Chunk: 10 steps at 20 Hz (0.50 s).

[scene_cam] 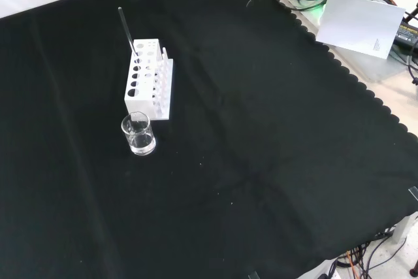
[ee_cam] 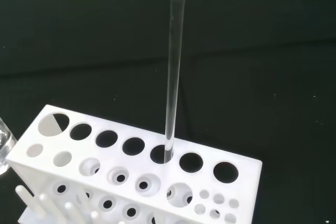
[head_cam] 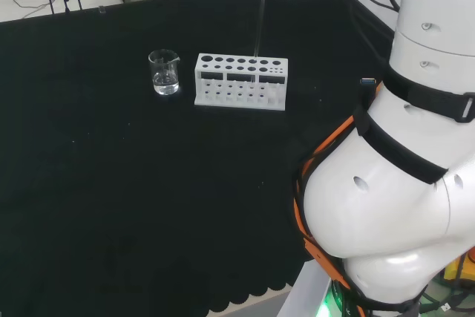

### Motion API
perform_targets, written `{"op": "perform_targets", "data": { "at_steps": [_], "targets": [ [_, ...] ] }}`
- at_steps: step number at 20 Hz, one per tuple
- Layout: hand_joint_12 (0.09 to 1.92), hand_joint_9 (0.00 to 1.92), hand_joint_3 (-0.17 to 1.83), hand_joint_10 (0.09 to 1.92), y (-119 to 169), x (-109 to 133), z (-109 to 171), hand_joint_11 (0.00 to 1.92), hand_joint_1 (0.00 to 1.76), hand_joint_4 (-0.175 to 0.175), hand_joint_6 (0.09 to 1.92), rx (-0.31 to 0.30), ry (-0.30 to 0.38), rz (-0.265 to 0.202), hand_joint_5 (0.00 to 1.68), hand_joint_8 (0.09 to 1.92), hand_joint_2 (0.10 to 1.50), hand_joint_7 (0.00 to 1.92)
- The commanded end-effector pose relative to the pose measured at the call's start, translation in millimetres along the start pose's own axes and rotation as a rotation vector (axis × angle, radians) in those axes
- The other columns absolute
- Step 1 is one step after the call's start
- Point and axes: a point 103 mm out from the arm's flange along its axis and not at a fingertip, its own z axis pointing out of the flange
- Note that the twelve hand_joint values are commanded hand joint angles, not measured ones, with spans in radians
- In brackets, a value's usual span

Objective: Take the glass rod from the white test tube rack.

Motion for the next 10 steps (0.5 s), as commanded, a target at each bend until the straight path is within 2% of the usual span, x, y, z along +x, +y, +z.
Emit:
{"op": "perform_targets", "data": {
  "at_steps": [1,4,10],
  "targets": [
    [1.34,1.19,0.52,1.12,3,-4,16,0.69,0.72,-0.175,0.65,0.001,0.017,-0.012,0.34,1.15,0.86,0.87],
    [1.34,1.2,0.52,1.14,8,-3,29,0.7,0.72,-0.175,0.69,0.008,0.02,-0.019,0.35,1.16,0.86,0.88],
    [1.33,1.24,0.53,1.15,15,6,34,0.71,0.73,-0.175,0.74,0.01,0.008,-0.034,0.37,1.16,0.86,0.9]
  ]
}}
